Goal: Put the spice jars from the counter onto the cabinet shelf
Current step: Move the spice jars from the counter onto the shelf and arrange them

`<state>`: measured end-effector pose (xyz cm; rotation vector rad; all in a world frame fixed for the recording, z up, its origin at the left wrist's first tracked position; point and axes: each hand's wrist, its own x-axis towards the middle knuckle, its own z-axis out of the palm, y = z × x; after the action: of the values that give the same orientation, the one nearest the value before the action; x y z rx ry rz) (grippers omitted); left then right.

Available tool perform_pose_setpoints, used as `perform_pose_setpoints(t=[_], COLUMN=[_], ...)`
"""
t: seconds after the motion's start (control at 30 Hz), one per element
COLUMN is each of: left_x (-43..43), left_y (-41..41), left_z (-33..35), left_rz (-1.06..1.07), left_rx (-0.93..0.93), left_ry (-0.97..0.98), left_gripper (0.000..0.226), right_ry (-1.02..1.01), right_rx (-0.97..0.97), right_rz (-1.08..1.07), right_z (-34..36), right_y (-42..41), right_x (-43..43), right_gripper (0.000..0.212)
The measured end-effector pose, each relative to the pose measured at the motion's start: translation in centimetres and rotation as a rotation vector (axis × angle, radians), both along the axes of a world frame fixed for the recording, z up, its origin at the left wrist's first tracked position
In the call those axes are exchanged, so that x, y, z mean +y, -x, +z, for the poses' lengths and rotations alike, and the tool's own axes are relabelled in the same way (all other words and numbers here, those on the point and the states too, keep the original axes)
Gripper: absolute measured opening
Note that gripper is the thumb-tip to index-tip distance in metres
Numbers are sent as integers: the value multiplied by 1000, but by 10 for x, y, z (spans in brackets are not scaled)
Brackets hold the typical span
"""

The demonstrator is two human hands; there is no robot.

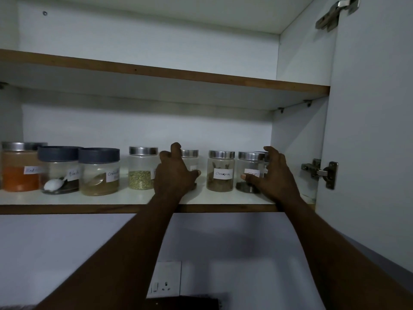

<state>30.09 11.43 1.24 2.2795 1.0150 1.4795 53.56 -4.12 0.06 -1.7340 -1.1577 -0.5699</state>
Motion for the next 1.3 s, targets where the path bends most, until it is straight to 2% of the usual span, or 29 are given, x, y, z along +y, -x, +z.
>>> perform_pose_setpoints(t=[0.13,0.23,0.43,0.53,0.73,1.0,1.07,1.2,1.3], left_x=[16,21,20,17,16,11,7,4,19], left_y=[1,2,2,1,-2,-3,6,47,85], left_z=[0,1,5,4,5,0,-5,-15,-14], left_rz=[-282,-409,-488,-441,-391,-215,-131,29,190], left_rx=[-84,-34,91,166,197,206,132,-106,-179], left_ry=[119,292,390,382,375,246,138,-87,-83], left_gripper=[106,114,107,106,99,70,63,26,40], right_ry=[7,7,11,-3,7,-37,-73,-216,-256], right_rx=[15,28,62,69,94,79,8,-269,-341], right_rz=[32,25,37,37,41,-23,-75,-157,-62], right_z=[0,-1,-2,-3,-1,-1,0,-2,-4], right_y=[-3,-4,-6,-7,-9,-3,2,19,59], right_x=[1,3,4,4,4,1,-2,-8,12], right_gripper=[108,108,104,102,103,105,103,89,75])
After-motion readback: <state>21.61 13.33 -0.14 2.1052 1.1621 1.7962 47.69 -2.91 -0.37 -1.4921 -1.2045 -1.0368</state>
